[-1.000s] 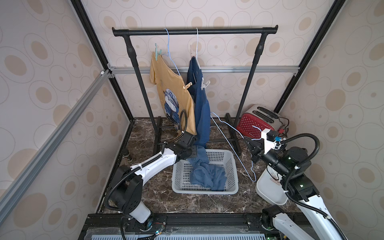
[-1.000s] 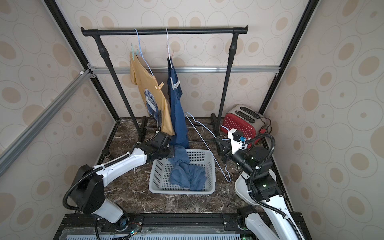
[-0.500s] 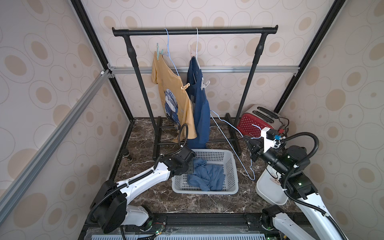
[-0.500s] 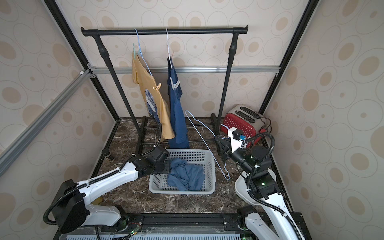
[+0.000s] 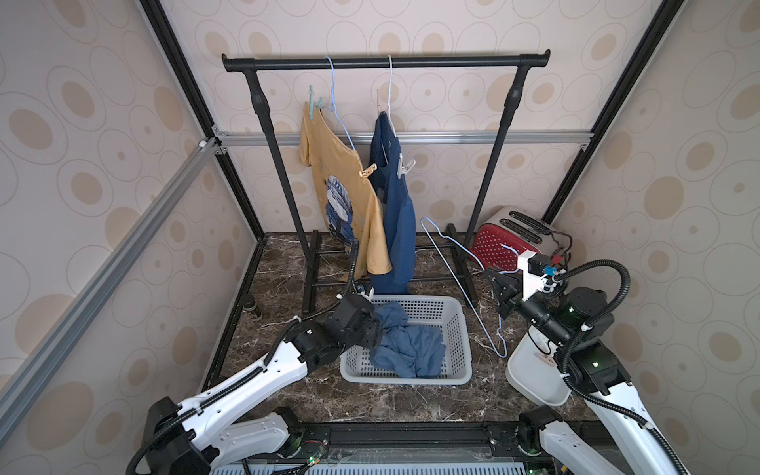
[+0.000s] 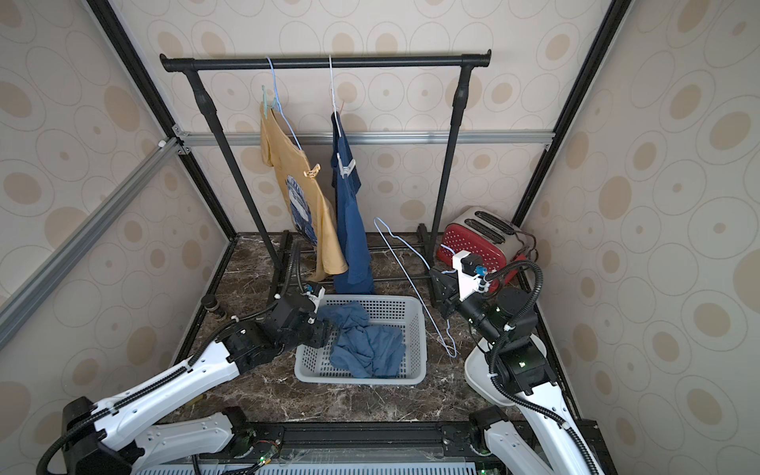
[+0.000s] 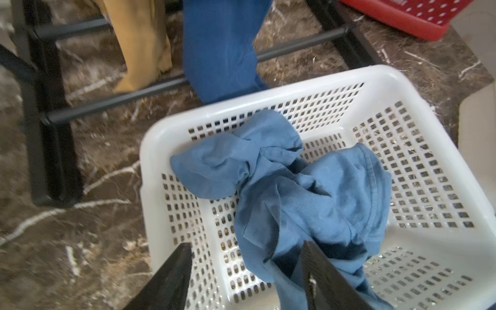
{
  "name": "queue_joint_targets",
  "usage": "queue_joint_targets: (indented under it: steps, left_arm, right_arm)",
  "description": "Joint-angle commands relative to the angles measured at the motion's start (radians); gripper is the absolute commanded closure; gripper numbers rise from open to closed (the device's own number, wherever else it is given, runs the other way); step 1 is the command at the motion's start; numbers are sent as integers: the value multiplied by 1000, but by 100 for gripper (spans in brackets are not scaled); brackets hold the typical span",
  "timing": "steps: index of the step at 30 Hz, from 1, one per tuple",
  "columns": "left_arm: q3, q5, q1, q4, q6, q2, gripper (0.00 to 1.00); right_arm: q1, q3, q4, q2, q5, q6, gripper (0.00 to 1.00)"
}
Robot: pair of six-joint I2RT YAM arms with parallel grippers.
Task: Remove the clothespins securing t-shirts to the hanger
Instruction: Place the T-shirt in the basket, then place the hanger on the clothes rail.
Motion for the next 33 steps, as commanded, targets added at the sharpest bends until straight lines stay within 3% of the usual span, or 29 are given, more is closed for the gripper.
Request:
queue_joint_targets:
  steps: [1, 6, 10, 17, 25, 33]
  left_arm:
    - [39, -51, -5, 21, 283, -60, 34]
    - [94, 32, -8, 70, 618, -98, 31]
    - [150, 74, -11, 157, 814, -72, 31]
    - [284, 59, -108, 373, 1187, 127, 31]
    - [496, 203, -145, 522, 1214, 398, 40]
    - [664, 367, -173, 518, 1114, 584, 61]
  right_arm:
    - [-5, 70, -88, -12, 93, -47, 100]
    - [-5, 142, -268, -17, 142, -68, 100]
    - [-5, 182, -391, -23, 167, -35, 100]
    - [-5, 258, -573, -19, 203, 84, 100]
    - [-5, 297, -686, -18, 168, 160, 100]
    - [-5, 284, -679, -20, 151, 183, 100]
